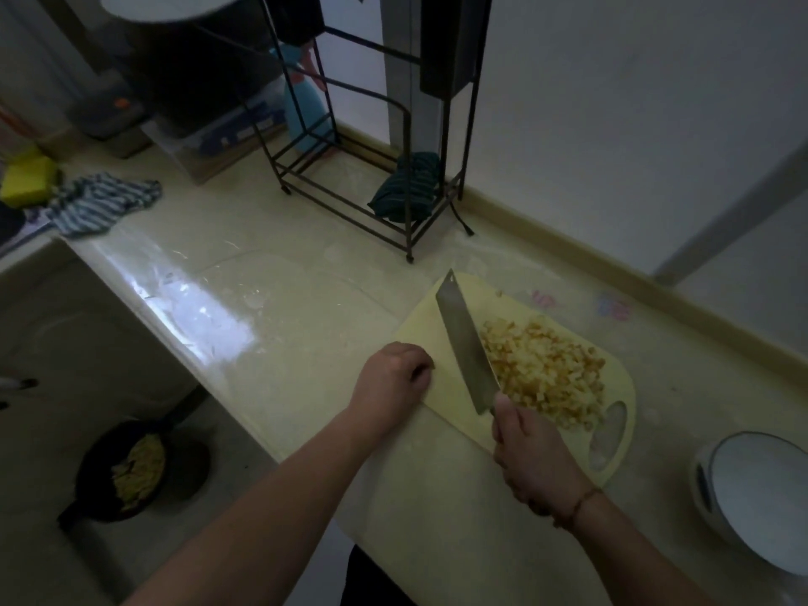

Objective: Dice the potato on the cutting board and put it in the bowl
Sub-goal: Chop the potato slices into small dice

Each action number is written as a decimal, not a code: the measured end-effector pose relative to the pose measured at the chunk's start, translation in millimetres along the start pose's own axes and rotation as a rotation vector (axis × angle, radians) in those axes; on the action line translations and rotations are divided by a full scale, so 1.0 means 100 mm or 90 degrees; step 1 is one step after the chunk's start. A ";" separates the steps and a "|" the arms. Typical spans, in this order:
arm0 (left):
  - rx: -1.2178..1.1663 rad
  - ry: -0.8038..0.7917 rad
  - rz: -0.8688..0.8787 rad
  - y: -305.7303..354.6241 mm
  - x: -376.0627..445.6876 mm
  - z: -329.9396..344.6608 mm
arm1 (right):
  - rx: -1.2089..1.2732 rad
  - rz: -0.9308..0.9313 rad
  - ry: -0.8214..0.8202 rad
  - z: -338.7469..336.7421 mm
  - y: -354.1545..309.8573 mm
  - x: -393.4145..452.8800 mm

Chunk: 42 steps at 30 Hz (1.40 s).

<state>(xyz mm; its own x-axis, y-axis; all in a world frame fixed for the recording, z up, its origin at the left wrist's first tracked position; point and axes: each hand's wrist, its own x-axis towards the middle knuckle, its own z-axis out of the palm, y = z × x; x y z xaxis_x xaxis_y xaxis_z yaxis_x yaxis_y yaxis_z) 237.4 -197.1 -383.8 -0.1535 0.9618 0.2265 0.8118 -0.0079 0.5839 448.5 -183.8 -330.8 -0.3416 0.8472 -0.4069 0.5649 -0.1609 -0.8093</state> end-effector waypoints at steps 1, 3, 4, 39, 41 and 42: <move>0.002 -0.003 0.009 0.02 0.03 0.03 | 0.008 0.002 -0.014 0.00 0.00 0.00; 0.008 -0.011 0.023 0.08 0.11 0.06 | 0.000 -0.012 -0.037 0.00 -0.04 -0.02; 0.008 -0.015 0.029 0.11 0.15 0.07 | -0.016 -0.026 -0.035 -0.01 -0.05 -0.03; -0.034 0.003 0.262 0.58 0.60 -0.58 | -0.323 0.047 0.036 0.09 -0.52 -0.59; -0.089 0.129 0.284 0.59 0.64 -0.67 | -0.214 0.062 0.048 0.03 -0.48 -0.59; -0.101 0.168 0.290 0.61 0.65 -0.71 | -0.130 0.068 0.057 -0.02 -0.44 -0.60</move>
<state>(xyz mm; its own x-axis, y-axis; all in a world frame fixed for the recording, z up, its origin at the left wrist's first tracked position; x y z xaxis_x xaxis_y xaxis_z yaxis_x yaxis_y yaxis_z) 236.9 -154.5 -278.3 0.0412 0.7501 0.6601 0.7370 -0.4689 0.4868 445.7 -226.5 -270.0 -0.2091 0.8737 -0.4391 0.7370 -0.1543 -0.6580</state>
